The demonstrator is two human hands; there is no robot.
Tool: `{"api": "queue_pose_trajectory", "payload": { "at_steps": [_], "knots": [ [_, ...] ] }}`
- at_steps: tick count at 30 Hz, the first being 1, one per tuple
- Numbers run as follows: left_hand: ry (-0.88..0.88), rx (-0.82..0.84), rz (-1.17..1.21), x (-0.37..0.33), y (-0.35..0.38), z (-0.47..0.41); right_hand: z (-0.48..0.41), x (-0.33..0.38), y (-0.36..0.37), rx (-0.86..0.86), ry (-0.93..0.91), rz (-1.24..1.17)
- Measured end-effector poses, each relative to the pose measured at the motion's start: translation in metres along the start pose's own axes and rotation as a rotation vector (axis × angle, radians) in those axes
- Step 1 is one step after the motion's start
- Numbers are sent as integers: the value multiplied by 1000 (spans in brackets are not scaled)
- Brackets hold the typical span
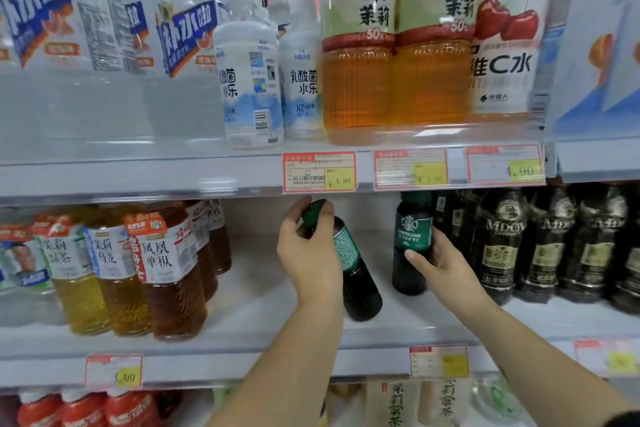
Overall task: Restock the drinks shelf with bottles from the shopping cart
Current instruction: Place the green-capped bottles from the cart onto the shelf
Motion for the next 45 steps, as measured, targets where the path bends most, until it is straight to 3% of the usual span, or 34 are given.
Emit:
{"api": "queue_pose_trajectory", "payload": {
  "at_steps": [7,12,15,19,21,29,34,37,41,45],
  "knots": [
    [223,238,-300,6,55,12,-5,-4,-3,-23,-21,135],
    [292,282,-353,12,76,18,-4,-4,-1,-16,-47,110],
    [232,393,-348,22,74,18,-2,-3,-1,-7,-49,93],
    [-55,779,-513,68,54,26,1,-2,1,2,-56,71],
    [-120,878,-602,84,42,27,2,-3,1,1,-59,77],
    [36,478,-1002,87,34,8,0,-1,-2,-43,-103,115],
    [-112,783,-796,100,45,14,-1,-7,-4,-37,-47,51],
    [-43,721,-812,100,37,4,-2,-10,-4,-46,-14,16],
    [30,554,-1033,101,36,1,-3,-17,-5,-56,42,129],
    [-48,742,-967,107,37,4,-3,-21,-7,-64,81,232]
  ]
}}
Point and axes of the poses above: each hand's wrist, its own z-axis away from the middle knuckle, its own y-axis out of the palm, x = y × z, the point moved 8 cm from there along -z, towards the middle knuckle, and after that the axes turned 5 degrees about -z, right-handed, at the moved point
